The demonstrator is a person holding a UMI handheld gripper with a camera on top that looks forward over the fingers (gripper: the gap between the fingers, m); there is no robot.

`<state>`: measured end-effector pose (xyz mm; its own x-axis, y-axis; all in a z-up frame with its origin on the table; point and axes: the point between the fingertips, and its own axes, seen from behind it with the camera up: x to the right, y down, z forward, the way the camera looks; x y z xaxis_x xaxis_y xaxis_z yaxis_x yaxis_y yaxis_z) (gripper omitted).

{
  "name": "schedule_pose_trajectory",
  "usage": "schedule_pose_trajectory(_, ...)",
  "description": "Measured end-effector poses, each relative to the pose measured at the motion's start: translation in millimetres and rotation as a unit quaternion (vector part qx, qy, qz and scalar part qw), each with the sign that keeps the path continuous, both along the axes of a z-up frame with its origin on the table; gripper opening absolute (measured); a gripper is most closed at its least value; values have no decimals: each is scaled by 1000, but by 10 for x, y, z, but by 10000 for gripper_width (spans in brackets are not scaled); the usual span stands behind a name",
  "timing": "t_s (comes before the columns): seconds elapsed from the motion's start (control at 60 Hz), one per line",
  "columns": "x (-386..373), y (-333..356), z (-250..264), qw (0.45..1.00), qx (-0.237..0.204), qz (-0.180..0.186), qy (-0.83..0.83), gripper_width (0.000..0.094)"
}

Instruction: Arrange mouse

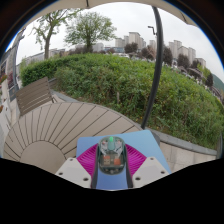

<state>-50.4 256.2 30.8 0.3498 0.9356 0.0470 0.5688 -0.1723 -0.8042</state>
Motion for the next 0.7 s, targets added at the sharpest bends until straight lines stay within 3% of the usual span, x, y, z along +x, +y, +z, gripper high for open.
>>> schedule_pose_trajectory(0.067, 44, 89, -344, 1000, -15, 9, -14, 425)
schedule_pose_trajectory(0.167, 104, 122, -442, 999, -27, 38, -16, 511)
schedule_pose_trajectory(0.25, 233, 183, -293, 999, -10, 33, -27, 868)
schedule_pose_trajectory(0.283, 293, 191, -162, 999, -7, 29, -27, 823)
schedule_pose_trajectory(0.483, 1134, -394, 878, 996, -42, 50, -61, 846)
schedule_pose_trajectory(0.7, 2162, -990, 1798, 994, 11, 76, -81, 852)
